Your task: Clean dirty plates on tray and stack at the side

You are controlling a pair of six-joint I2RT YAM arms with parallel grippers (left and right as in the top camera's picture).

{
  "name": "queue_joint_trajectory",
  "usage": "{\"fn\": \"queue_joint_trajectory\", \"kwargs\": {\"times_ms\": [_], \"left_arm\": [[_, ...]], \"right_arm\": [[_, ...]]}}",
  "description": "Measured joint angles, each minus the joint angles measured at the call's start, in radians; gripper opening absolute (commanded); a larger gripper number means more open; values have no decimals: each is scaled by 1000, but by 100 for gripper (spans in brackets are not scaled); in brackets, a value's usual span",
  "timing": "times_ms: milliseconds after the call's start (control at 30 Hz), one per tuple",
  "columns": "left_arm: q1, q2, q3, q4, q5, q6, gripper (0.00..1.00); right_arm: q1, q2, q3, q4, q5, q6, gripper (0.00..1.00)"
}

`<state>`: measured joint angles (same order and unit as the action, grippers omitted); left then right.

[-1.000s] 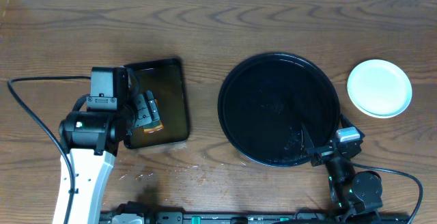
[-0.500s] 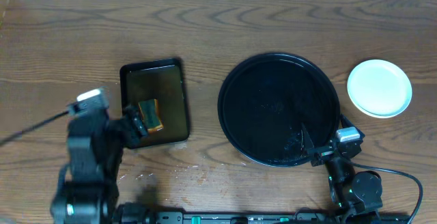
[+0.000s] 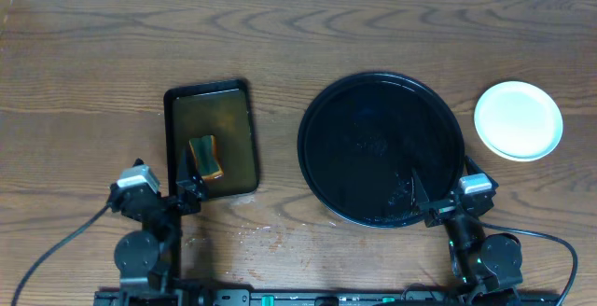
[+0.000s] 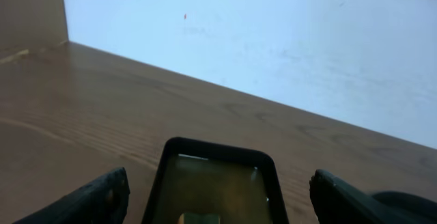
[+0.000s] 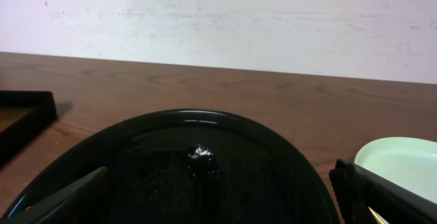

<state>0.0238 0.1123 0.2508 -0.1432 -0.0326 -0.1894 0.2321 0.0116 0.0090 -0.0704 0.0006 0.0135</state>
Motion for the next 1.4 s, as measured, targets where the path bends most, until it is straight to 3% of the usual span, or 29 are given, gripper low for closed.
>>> {"fn": "queue_joint_trajectory", "kwargs": {"times_ms": [433, 1400], "left_arm": [[0, -102, -225, 114, 2, 15, 86], [0, -102, -226, 111, 8, 15, 86]], "right_arm": [[0, 0, 0, 0, 0, 0, 99], [0, 0, -1, 0, 0, 0, 99]]}}
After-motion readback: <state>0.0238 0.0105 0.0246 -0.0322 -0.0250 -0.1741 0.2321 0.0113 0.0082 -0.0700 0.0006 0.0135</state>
